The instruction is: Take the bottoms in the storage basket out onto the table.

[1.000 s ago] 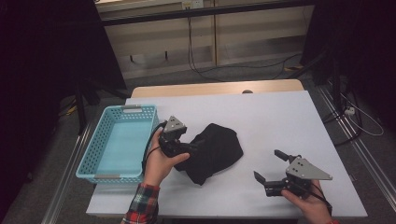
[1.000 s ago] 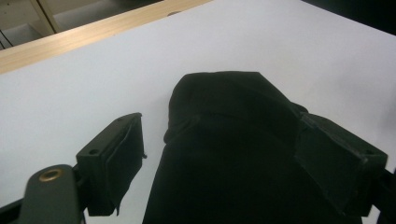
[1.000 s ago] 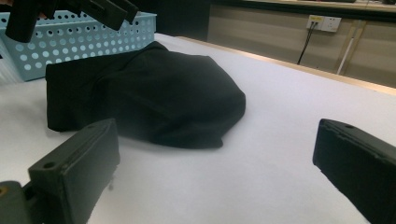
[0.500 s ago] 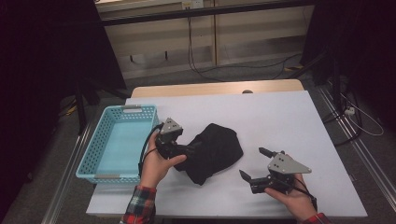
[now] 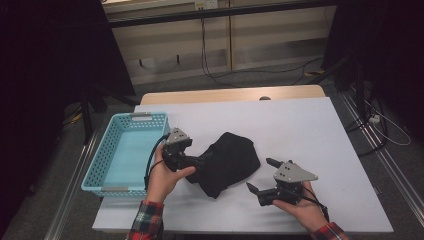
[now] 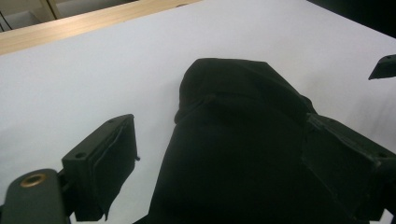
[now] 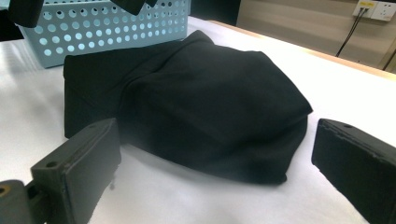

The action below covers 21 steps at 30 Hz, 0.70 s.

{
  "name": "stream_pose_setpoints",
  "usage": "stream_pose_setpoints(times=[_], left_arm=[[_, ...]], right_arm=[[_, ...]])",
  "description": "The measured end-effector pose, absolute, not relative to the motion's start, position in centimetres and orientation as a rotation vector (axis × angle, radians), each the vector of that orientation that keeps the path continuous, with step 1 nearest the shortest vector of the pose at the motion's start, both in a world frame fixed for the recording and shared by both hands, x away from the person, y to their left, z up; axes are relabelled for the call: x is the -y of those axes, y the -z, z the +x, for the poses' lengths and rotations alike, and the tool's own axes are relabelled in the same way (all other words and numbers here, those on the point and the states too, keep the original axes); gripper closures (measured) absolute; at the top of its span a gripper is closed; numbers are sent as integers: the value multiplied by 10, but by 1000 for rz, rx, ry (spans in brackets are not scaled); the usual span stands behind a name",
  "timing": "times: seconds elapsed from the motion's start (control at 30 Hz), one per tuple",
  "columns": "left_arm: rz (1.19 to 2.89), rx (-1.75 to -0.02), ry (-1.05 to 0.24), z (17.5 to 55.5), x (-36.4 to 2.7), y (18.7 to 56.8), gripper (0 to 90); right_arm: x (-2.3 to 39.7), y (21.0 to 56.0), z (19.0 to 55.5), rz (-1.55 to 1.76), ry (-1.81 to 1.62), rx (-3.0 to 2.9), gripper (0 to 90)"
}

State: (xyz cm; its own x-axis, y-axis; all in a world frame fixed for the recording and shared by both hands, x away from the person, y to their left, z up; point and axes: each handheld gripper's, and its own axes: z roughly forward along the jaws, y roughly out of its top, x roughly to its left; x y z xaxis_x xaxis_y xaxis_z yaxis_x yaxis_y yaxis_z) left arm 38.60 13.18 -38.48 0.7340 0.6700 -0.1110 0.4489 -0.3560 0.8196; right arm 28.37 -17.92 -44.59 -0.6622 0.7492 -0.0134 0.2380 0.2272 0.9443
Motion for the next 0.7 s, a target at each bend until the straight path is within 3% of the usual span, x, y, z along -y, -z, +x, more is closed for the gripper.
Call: stream_pose_setpoints(times=[0.7], left_arm=[[2026, -890, -313, 386, -140, 391, 94]], right_arm=[[171, 449, 296, 932, -1443, -2067, 8]])
